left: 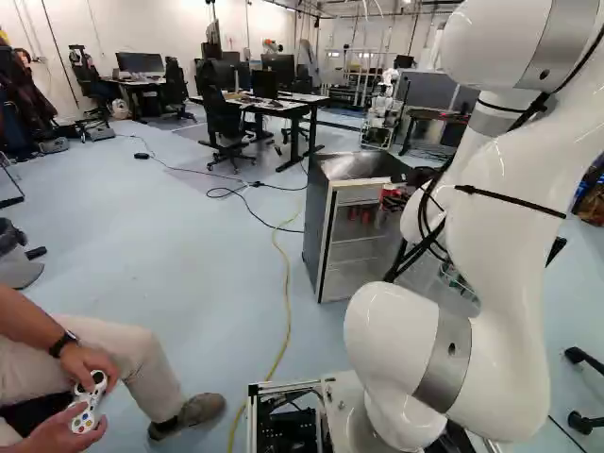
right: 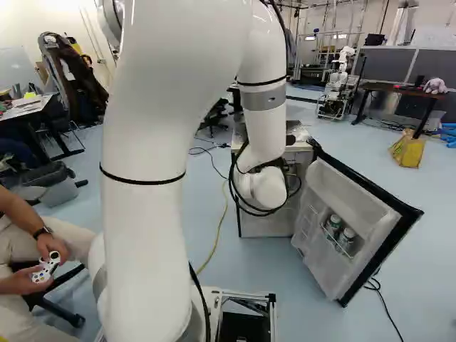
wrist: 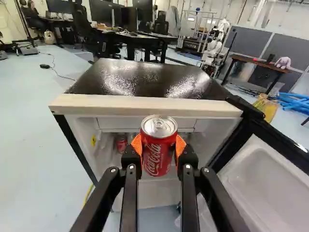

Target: Grab a drink from the fridge

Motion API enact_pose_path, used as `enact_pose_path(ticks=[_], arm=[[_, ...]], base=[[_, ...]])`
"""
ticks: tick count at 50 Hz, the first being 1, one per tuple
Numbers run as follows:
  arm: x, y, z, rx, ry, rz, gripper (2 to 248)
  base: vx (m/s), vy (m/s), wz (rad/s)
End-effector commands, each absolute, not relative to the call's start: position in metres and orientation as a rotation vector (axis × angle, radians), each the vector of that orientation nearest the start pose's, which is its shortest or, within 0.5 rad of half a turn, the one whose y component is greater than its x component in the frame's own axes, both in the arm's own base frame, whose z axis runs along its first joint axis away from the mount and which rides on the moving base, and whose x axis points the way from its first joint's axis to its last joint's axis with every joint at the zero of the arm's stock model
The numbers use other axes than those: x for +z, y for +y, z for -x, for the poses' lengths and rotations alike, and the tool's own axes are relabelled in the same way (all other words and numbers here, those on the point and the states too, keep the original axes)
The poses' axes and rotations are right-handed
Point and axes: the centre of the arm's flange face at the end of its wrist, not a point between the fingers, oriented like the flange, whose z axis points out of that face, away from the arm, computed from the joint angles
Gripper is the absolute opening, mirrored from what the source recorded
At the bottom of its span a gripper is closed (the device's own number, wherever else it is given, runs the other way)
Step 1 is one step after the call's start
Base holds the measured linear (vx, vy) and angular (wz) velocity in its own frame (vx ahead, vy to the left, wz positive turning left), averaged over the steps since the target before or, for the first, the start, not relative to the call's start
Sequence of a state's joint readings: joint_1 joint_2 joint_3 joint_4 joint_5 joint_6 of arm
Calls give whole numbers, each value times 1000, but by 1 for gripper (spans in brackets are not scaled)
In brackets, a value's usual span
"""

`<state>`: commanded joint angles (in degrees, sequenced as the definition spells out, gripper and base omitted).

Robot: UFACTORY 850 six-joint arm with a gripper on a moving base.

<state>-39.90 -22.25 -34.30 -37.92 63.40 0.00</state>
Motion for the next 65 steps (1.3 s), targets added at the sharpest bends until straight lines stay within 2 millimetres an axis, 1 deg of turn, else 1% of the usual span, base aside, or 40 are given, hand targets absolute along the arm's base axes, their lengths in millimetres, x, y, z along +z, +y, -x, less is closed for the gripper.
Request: enact_pose_path(ticks=[15,65], arm=[[328,-254,-387,-1962,-98,2636,86],[374,-260,-423,-2031,-212,2641,86]], base=[[0,0,0],[0,0,0]])
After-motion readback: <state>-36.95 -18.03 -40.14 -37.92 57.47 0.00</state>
